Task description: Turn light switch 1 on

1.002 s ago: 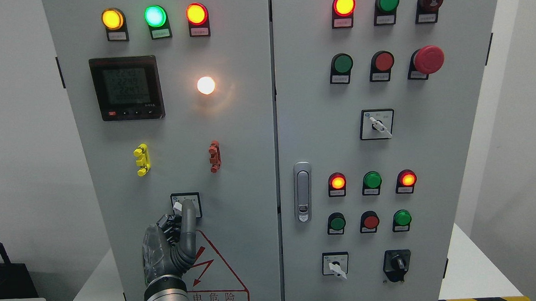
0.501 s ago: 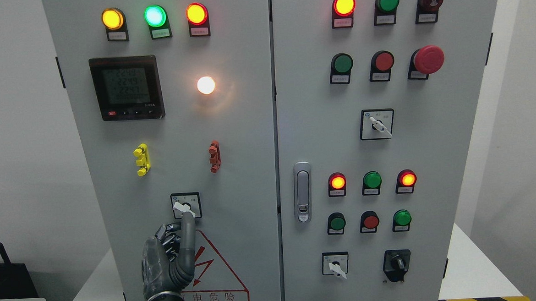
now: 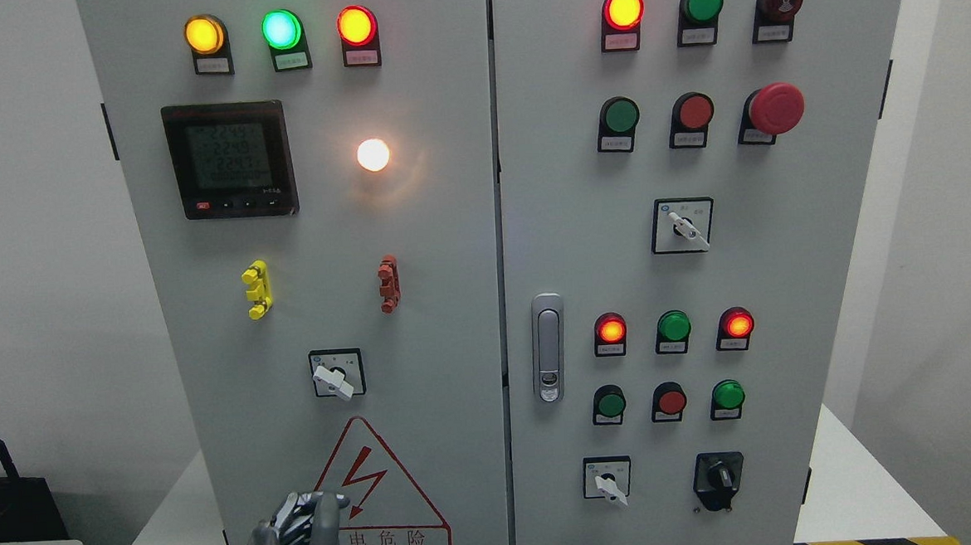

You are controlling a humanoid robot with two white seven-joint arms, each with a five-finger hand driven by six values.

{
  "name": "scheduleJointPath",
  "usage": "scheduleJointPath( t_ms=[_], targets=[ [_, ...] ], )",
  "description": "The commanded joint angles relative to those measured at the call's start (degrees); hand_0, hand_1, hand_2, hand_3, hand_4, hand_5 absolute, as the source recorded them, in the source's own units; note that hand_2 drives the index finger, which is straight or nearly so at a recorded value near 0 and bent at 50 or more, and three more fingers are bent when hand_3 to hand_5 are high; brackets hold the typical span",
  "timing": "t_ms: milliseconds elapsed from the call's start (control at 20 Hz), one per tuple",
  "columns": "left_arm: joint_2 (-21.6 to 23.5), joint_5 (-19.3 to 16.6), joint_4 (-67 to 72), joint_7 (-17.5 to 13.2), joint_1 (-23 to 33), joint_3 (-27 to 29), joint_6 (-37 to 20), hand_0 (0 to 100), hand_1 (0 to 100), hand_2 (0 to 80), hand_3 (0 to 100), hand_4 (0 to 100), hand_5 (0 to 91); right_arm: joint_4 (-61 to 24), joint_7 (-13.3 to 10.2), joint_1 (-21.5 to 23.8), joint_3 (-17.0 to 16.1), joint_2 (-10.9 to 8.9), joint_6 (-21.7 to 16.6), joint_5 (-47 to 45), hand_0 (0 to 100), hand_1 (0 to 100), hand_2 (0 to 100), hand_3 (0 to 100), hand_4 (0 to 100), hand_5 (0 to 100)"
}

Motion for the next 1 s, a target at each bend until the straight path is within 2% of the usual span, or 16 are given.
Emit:
scheduleJointPath(
  t_ms=[0, 100, 200, 251, 301, 451, 601, 701, 752, 852, 952],
  targets=[
    [2.8, 1.9, 13.5, -4.9, 10.4, 22.3, -10.7, 10, 7, 41.0, 76, 79, 53.4, 0.0, 0.0, 0.0, 1.0, 0.03, 0.0, -1.4, 12, 39, 0, 0, 0, 0],
    [2.9, 3.9, 21.0, -7.4, 11.7, 27.3, -14.2, 10, 5, 38.3, 70, 76, 51.2, 0.0, 0.0, 0.0, 1.0, 0.03, 0.0, -1.4, 12, 39, 0, 0, 0, 0],
    [2.9, 6.3, 28.8, -10.3, 12.9, 31.5, -17.0, 11, 2, 31.2, 54, 64, 42.3, 0.0, 0.0, -0.1, 1.0, 0.03, 0.1, -1.4, 12, 39, 0, 0, 0, 0],
    [2.9, 7.1, 33.3, -11.7, 12.9, 33.6, -18.5, 11, 2, 30.2, 52, 63, 41.0, 0.0, 0.0, -0.1, 1.0, 0.03, 0.1, -1.4, 12, 39, 0, 0, 0, 0],
    [2.9, 7.7, 38.2, -12.6, 12.9, 35.3, -20.5, 12, 1, 24.9, 46, 57, 35.3, 0.0, 0.0, 0.0, 1.0, 0.03, 0.1, -1.4, 12, 39, 0, 0, 0, 0],
    [4.6, 7.8, 53.1, -15.5, 13.0, 40.1, -26.3, 14, 0, 11.2, 39, 49, 31.3, 0.0, 0.0, 0.0, 1.0, 0.03, 0.1, -1.4, 12, 39, 0, 0, 0, 0],
    [7.0, 7.7, 63.5, -16.7, 15.1, 40.4, -28.7, 17, 0, 3.6, 32, 43, 27.0, 0.0, 0.0, -0.1, 1.0, 0.03, 0.0, -1.4, 12, 39, 0, 0, 0, 0],
    [7.8, 7.6, 69.7, -16.9, 15.6, 40.3, -28.5, 23, 0, 0.0, 30, 40, 24.1, 0.0, 0.0, -0.1, 1.0, -0.06, 0.0, -1.4, 12, 39, 0, 0, 0, 0],
    [8.3, 7.5, 73.0, -17.0, 15.6, 40.1, -28.1, 28, 0, 0.0, 26, 37, 22.0, 0.0, 0.0, -0.1, 1.0, -0.06, 0.1, -1.4, 12, 39, 0, 0, 0, 0],
    [9.3, 7.1, 80.8, -19.0, 15.4, 39.6, -27.4, 30, 0, 0.0, 23, 32, 20.4, 0.0, 0.0, 0.0, 1.0, 0.03, 0.1, -1.4, 12, 39, 0, 0, 0, 0],
    [9.7, 6.7, 87.1, -21.6, 15.1, 37.8, -26.1, 32, 0, 0.0, 11, 21, 16.1, 0.0, 0.0, 0.0, 1.0, 0.03, 0.0, -1.4, 12, 39, 0, 0, 0, 0]
  ],
)
